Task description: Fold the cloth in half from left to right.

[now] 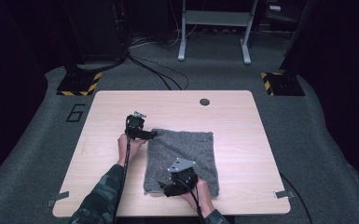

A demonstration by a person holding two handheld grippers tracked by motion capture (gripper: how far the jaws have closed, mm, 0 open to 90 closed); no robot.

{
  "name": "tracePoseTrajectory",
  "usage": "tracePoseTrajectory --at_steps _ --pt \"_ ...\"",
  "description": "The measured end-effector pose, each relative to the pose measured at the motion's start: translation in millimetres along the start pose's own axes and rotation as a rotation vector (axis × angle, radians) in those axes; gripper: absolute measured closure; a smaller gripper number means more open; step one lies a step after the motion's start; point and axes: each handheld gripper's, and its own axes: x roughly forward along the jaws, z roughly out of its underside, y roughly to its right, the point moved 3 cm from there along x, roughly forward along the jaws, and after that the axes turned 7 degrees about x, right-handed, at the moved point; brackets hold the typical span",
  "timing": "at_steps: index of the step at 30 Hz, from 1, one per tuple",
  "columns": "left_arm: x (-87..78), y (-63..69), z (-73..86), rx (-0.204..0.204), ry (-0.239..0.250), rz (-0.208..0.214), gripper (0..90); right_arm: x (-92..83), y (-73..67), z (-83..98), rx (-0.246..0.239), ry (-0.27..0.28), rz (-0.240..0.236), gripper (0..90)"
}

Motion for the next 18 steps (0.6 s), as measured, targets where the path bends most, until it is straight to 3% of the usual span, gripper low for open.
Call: tracePoseTrajectory --at_steps 2,10,14,18 --pt "1.2 0.5 -0.3 0.014 -0.010 0.006 21.4 6.2 -9.0 -2.4 -0.012 -0.002 -0.016 19.8" --pt "10.4 4.0 -1.0 0.006 -0.007 0.009 24.0 32.3 -40.1 -6.2 -0.087 -0.050 -0.054 32.6" --pt "11.1 5.1 -1.2 0.003 -0.008 0.013 26.1 44.8 -49.5 -5.4 -0.090 -0.064 -0.050 37.6" --pt "12.7 8.0 -0.9 -0.031 0.015 -0.005 29.2 52.8 -54.8 -2.5 -0.054 -0.070 -0.032 40.1"
